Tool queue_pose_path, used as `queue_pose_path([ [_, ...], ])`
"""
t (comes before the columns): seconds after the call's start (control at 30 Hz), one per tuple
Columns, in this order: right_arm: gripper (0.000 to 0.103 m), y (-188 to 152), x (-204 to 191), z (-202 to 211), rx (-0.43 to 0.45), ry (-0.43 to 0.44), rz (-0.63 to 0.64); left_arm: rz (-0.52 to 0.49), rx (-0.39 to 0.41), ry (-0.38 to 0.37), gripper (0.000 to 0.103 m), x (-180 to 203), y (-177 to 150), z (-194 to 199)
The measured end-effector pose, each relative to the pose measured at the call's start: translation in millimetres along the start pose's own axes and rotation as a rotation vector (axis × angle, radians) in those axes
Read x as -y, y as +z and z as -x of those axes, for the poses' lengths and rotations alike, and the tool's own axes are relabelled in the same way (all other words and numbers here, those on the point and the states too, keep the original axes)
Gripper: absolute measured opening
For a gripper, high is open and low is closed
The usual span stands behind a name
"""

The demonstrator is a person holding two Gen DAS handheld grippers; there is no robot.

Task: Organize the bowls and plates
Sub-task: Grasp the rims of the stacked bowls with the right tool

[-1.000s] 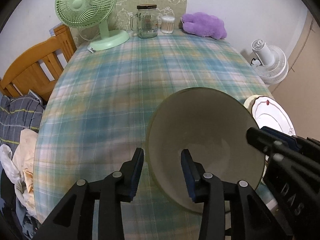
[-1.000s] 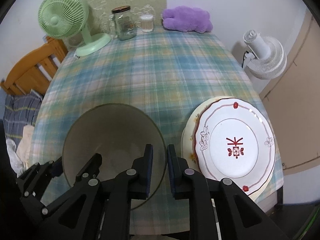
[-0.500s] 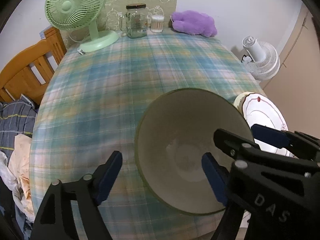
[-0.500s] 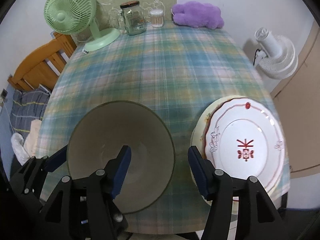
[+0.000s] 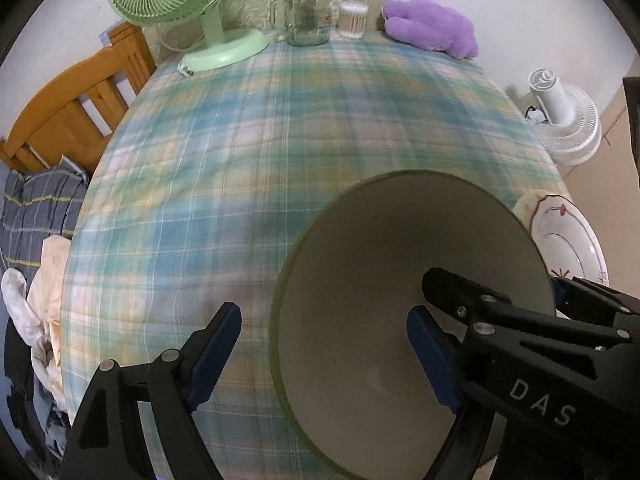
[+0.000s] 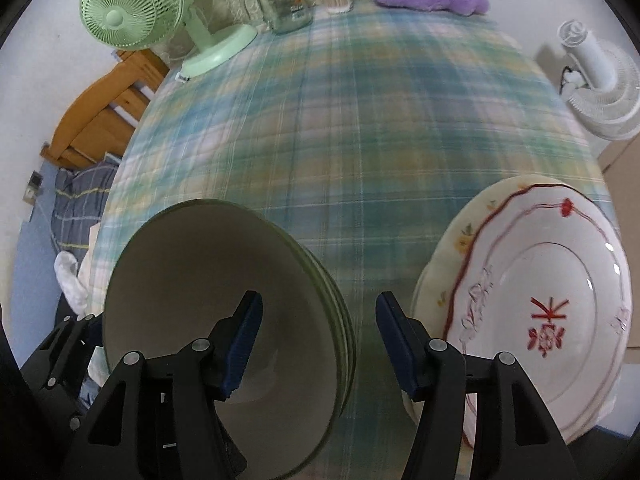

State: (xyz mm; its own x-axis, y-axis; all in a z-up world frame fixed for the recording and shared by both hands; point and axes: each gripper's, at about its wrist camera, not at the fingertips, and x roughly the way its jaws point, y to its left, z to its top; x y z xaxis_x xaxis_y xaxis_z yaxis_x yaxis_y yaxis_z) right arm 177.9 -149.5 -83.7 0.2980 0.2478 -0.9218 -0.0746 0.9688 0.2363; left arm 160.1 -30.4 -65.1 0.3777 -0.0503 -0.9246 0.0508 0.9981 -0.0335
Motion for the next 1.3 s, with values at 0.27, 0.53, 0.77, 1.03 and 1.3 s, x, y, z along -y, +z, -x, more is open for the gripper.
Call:
queue_pose_path([
  [0.27,0.06,5.5,5.2,-13.6,-0.036,0.087,0.024,0.031,-0.039,0.024,0.086,-1.1,1.7,-7.9],
  [0.53,0.049,4.7,-1.3,-13.7,-0.039,0.115,0.047,0.028,-0.051,-0.021,0.086,-2.8,1.7,-11.8],
  [0.77,0.049,3.5,-4.8,-12.3,-0.034,0.073,0.021,0.015,-0.045,-0.116,0.086,-14.7,2.3,-16.9],
  [1.03,0.049,-0.1,-10.2,-9.0,-0.019,-0.008,-0.019,0.004,-0.03,-0.231,0.076,-22.3,0.4,-20.7],
  [1.3,0.047,-0.5,-16.1,-6.1,-0.009,-0.069,-0.011,-0.03,-0.065,-0.356,0.069,-13.4,1.0,-24.4],
])
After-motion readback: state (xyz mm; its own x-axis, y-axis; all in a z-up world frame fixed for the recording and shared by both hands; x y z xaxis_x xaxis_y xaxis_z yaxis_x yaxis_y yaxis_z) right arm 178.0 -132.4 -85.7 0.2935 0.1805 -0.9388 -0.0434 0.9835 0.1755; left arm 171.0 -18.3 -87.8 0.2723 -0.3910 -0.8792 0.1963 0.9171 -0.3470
